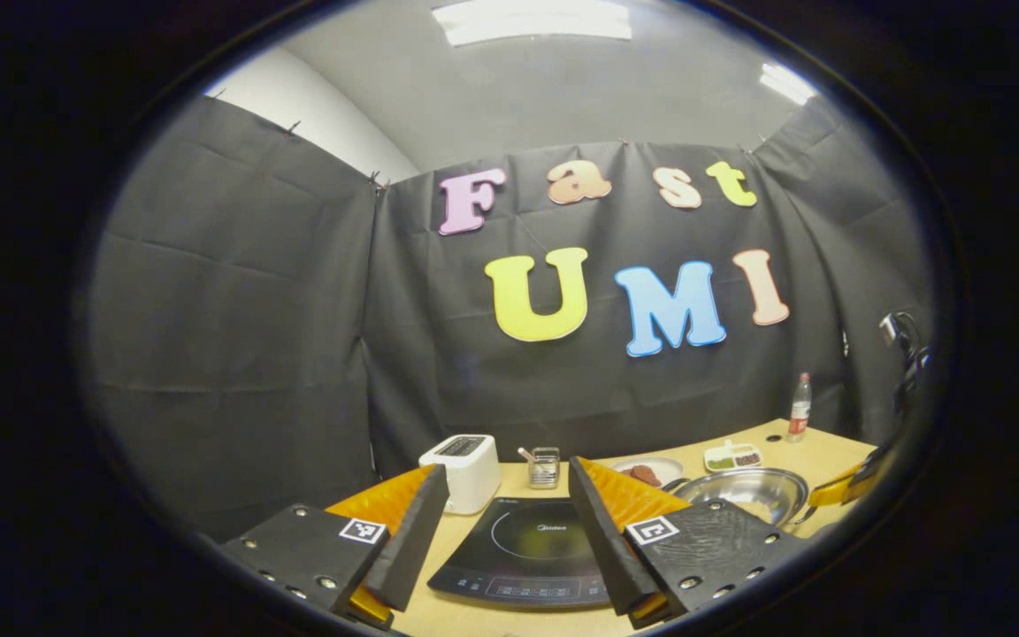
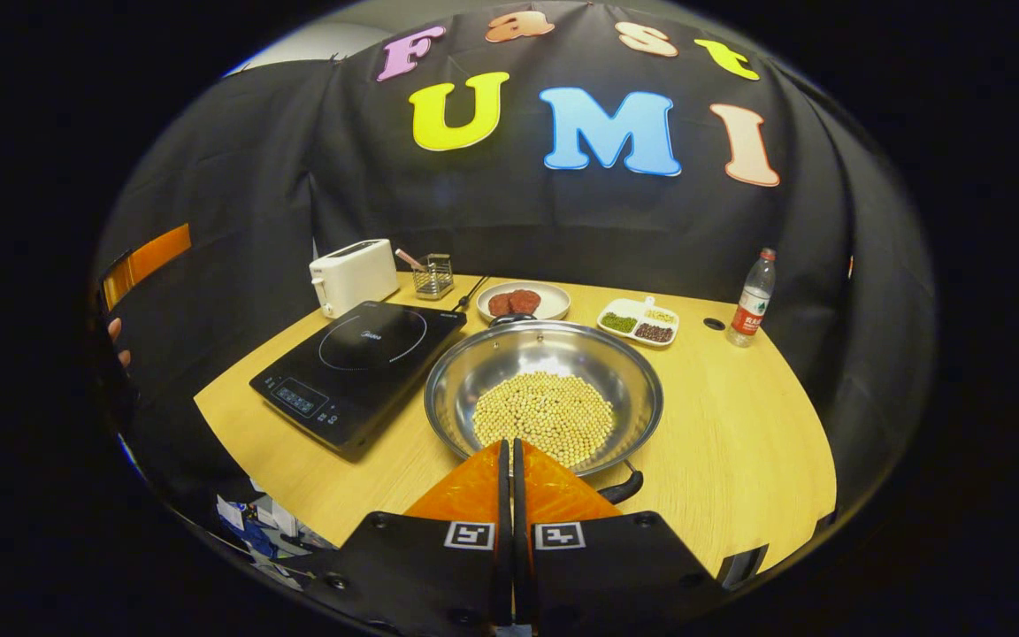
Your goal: First push the handle of the pot to place it horizontally, then grasp the pot with both hands and set it on the induction cooktop.
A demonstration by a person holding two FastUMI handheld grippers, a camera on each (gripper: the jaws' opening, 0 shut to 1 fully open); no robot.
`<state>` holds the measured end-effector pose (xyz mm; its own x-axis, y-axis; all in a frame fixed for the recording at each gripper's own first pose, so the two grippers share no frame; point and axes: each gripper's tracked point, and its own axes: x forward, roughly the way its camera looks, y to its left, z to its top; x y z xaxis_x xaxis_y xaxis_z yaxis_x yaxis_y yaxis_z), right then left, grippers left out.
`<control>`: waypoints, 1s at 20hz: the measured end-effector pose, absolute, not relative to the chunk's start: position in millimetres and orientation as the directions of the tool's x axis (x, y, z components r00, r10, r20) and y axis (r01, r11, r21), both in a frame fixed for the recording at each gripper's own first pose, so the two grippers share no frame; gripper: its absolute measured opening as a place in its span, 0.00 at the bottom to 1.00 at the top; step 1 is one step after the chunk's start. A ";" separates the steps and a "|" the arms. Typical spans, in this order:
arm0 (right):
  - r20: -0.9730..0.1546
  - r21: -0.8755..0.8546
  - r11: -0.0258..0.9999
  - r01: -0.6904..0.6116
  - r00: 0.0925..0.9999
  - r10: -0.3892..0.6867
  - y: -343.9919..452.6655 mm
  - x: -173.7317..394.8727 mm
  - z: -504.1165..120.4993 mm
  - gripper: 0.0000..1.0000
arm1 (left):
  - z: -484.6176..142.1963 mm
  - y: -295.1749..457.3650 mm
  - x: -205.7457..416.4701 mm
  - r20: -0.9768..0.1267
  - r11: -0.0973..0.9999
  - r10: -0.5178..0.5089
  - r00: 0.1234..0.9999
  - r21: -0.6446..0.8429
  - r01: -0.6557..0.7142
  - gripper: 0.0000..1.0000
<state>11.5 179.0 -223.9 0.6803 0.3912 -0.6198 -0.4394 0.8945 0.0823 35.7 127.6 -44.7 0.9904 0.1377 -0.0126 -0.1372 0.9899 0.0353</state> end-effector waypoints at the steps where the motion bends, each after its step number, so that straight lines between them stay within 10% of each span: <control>1: -0.635 0.086 0.887 -0.453 0.661 0.400 179.9 12.8 -229.7 0.00 | -47.9 124.9 38.6 -0.021 0.989 0.145 0.989 0.036 -0.144 0.83; 20: -0.812 0.149 0.834 -0.531 0.416 0.410 151.6 4.8 -309.5 0.02 | -63.3 92.4 68.1 -0.069 0.979 0.196 0.978 0.066 -0.191 0.83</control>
<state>4.8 151.6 -309.5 0.4158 0.4095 -0.8120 -0.5310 0.8342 0.1488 68.1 92.4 -63.3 0.9782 0.1959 -0.0690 -0.1915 0.9793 0.0658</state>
